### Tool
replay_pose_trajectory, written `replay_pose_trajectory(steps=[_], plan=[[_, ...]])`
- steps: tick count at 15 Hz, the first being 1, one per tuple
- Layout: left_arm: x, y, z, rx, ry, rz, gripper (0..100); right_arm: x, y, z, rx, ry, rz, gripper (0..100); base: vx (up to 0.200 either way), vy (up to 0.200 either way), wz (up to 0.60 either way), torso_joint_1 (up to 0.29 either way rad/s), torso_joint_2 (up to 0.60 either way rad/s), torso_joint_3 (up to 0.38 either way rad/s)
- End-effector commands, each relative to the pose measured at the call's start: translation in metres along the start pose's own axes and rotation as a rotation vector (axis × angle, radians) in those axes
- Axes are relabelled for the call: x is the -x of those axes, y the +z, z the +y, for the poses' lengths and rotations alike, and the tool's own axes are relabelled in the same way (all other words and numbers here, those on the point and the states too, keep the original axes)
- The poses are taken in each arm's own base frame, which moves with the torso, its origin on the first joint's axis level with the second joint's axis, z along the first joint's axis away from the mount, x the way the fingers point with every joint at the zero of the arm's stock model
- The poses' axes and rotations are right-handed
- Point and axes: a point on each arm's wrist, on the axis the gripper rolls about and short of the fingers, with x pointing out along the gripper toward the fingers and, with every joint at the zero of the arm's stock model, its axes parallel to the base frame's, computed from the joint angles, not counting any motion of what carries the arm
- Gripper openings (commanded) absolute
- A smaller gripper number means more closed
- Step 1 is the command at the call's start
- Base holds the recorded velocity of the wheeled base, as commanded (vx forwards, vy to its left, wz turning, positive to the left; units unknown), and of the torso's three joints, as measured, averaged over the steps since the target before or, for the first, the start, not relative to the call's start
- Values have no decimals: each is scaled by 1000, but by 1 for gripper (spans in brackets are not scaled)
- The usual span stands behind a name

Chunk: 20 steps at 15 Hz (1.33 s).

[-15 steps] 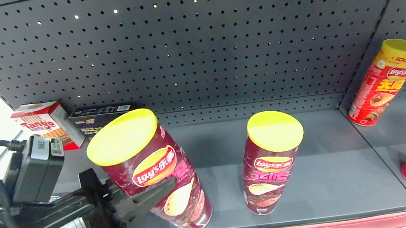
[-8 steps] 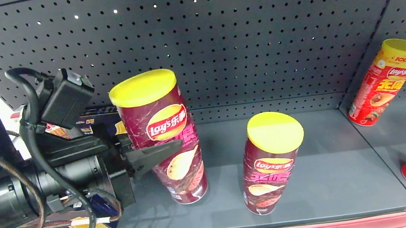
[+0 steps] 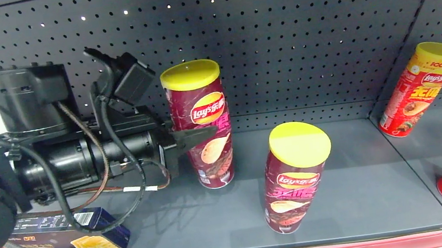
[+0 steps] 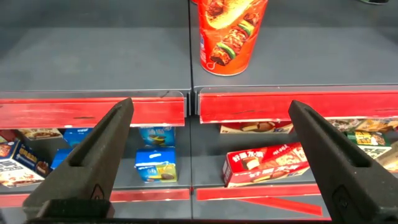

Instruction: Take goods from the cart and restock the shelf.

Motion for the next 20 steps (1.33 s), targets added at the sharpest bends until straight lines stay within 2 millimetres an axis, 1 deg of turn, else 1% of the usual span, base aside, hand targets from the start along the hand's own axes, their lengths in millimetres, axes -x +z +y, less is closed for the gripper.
replay_pose_trajectory(steps=[1, 3, 4, 5, 7, 9, 13, 17, 20], plan=[[-41, -9, 24, -3, 0, 16, 0, 0, 0, 0, 0, 0, 1, 100, 0, 0, 0, 0, 0, 0], [-66, -11, 35, -8, -23, 7, 0, 0, 0, 0, 0, 0, 1, 100, 0, 0, 0, 0, 0, 0], [-75, -13, 40, -9, -62, -4, 0, 0, 0, 0, 0, 0, 1, 100, 0, 0, 0, 0, 0, 0], [-81, -12, 44, -13, -107, -20, 0, 0, 0, 0, 0, 0, 1, 100, 0, 0, 0, 0, 0, 0], [-91, -15, 48, -29, -125, -40, 0, 0, 0, 0, 0, 0, 1, 100, 0, 0, 0, 0, 0, 0], [-101, -25, 51, -36, -126, -50, 0, 0, 0, 0, 0, 0, 1, 100, 0, 0, 0, 0, 0, 0], [-114, -36, 54, -47, -124, -65, 0, 0, 0, 0, 0, 0, 1, 100, 0, 0, 0, 0, 0, 0], [-118, -40, 54, -41, -131, -57, 0, 0, 0, 0, 0, 0, 1, 100, 0, 0, 0, 0, 0, 0], [-122, -47, 54, -60, -135, -43, 0, 0, 0, 0, 0, 0, 1, 100, 0, 0, 0, 0, 0, 0]])
